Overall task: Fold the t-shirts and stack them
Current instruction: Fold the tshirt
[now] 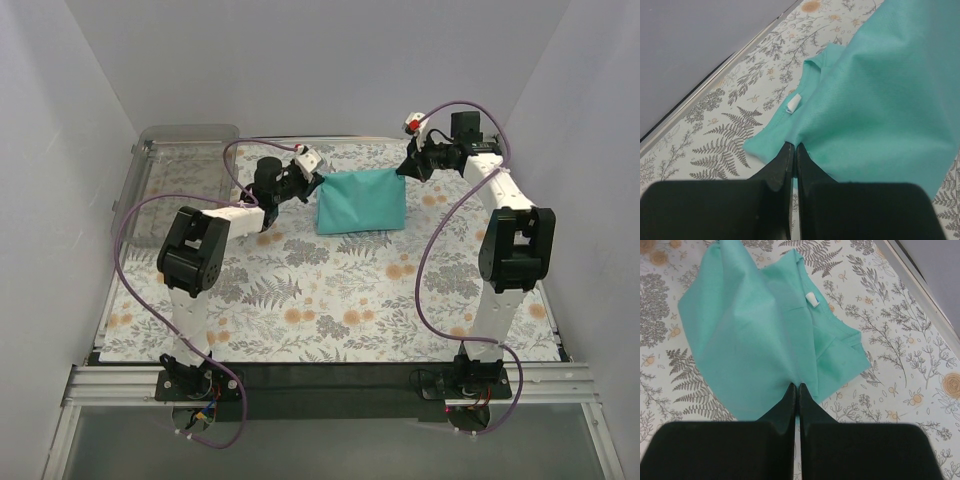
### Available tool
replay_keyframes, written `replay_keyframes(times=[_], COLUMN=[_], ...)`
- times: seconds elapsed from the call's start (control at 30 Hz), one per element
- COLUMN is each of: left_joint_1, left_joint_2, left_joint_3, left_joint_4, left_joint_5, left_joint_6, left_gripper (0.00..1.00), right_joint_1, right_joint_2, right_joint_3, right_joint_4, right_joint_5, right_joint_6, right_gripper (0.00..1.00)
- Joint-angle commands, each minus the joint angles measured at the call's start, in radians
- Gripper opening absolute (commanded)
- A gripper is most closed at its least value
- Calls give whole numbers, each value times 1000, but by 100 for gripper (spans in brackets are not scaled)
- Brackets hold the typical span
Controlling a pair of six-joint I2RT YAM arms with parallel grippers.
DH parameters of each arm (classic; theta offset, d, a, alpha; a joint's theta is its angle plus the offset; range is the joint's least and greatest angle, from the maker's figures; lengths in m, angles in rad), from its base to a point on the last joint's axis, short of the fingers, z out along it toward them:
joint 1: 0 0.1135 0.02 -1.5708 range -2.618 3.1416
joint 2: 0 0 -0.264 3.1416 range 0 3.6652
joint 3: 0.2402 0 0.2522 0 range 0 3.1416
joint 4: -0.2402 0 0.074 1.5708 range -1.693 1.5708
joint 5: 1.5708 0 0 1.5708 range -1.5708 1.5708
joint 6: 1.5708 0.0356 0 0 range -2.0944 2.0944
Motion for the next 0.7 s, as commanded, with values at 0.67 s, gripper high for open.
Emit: replay_keyframes(times=[0.67], left_joint_1=[14], left_joint_2=[148], left_joint_3=[151], left_joint_4=[163], left_joint_5=[-208], left_joint_6=[-44], left_gripper=[0], right_joint_1=[5], right_joint_2=[105], right_joint_3=[31], right_joint_4=[407], right_joint_5=[179], right_joint_6=[347], right_gripper=[1])
